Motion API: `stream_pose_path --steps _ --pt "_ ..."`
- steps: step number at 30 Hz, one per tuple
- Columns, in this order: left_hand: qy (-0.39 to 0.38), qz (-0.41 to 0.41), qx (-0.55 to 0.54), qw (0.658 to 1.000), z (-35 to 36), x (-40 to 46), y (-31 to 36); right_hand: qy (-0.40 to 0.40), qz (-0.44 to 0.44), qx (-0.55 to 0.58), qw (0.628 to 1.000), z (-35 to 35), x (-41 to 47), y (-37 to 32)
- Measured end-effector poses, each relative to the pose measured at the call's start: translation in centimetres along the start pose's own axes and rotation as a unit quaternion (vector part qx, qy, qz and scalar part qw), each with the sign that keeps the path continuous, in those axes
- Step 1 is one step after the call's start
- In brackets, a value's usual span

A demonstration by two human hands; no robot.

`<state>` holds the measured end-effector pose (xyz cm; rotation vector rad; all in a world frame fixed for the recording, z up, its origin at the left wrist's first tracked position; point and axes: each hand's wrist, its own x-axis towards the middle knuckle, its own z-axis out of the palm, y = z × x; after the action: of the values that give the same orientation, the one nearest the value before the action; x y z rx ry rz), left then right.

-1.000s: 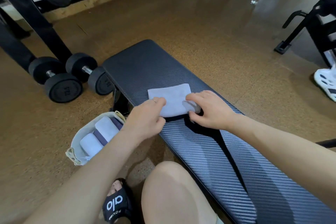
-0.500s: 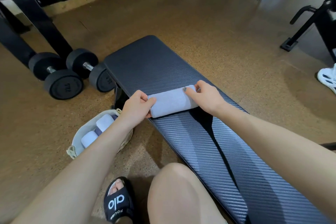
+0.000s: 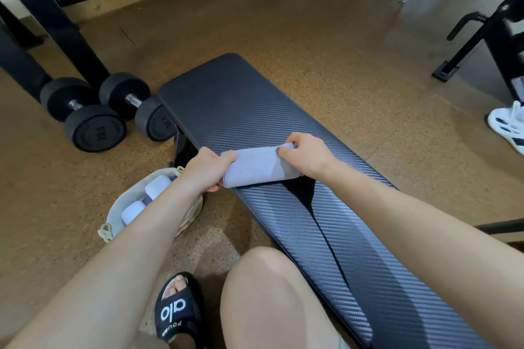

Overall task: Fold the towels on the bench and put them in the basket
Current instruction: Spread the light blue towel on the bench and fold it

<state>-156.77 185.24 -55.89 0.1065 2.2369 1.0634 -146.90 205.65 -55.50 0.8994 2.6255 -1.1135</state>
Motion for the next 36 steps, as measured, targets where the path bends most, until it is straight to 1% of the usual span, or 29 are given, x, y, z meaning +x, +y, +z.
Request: stream_pose_path --steps 1,3,4,5,9,11,13,16,18,20,22,23,25,27,29,32,34,36 --pt "-0.023 -0.025 -0.015 0.999 -0.2 -0.6 -0.5 -0.004 -0.001 -0.005 1.0 0.2 -0.3 0.0" --pt "-0.083 -0.086 -0.102 0.988 -0.6 -2.0 -1.7 -0.012 -0.002 -0.009 1.0 0.7 -1.0 -0.1" --pt "-0.104 -0.103 -0.154 0.977 -0.7 -2.7 -2.1 -0.013 -0.001 -0.01 1.0 1.0 -1.4 -0.4" --pt "-0.109 -0.105 -0.195 0.969 -0.8 -3.2 -2.3 -0.016 -0.002 -0.011 1.0 1.3 -1.9 -0.7" --pt "-0.05 -0.079 -0.311 0.946 -1.0 -4.3 -1.9 -0.047 0.001 0.013 0.999 3.1 -3.4 -1.7" --pt "-0.026 -0.079 -0.339 0.937 -2.0 -5.0 -2.4 -0.081 0.001 0.038 0.996 3.9 -4.0 -2.4" --pt "-0.016 -0.06 -0.314 0.947 -3.8 -5.4 -3.5 -0.132 -0.013 0.065 0.989 4.5 -4.5 -3.4" --pt "-0.011 -0.009 -0.266 0.964 -7.7 -6.1 -5.1 -0.202 -0.066 0.09 0.973 5.5 -4.6 -5.9" --pt "-0.006 0.01 -0.258 0.966 -10.4 -6.5 -6.4 -0.239 -0.092 0.15 0.955 6.7 -4.5 -8.3" --pt "-0.024 0.021 -0.248 0.968 -12.6 -6.9 -7.7 -0.294 -0.092 0.217 0.926 8.1 -4.2 -10.8" --pt "-0.056 0.013 -0.22 0.974 -14.6 -7.1 -8.7 -0.367 -0.091 0.265 0.887 9.9 -3.8 -13.0" --pt "-0.068 0.005 -0.204 0.976 -15.5 -7.0 -9.0 -0.409 -0.092 0.272 0.866 10.9 -3.6 -13.9" --pt "-0.079 -0.008 -0.176 0.981 -17.5 -6.3 -9.7 -0.484 -0.104 0.25 0.832 13.5 -3.1 -15.3" --pt "-0.073 -0.02 -0.139 0.987 -19.4 -5.0 -10.4 -0.526 -0.114 0.23 0.811 16.5 -2.5 -16.2" --pt "-0.058 -0.045 -0.11 0.991 -21.0 -3.2 -11.6 -0.534 -0.087 0.232 0.808 19.3 -1.6 -16.8" --pt "-0.007 -0.078 -0.094 0.992 -22.2 -0.2 -14.5 -0.509 -0.041 0.209 0.834 23.5 0.4 -16.8" --pt "0.021 -0.087 -0.077 0.993 -22.0 2.2 -16.8 -0.492 -0.029 0.175 0.852 26.4 1.8 -16.2" --pt "0.039 -0.087 -0.08 0.992 -21.3 4.8 -19.3 -0.484 -0.023 0.148 0.862 29.3 3.5 -15.5"
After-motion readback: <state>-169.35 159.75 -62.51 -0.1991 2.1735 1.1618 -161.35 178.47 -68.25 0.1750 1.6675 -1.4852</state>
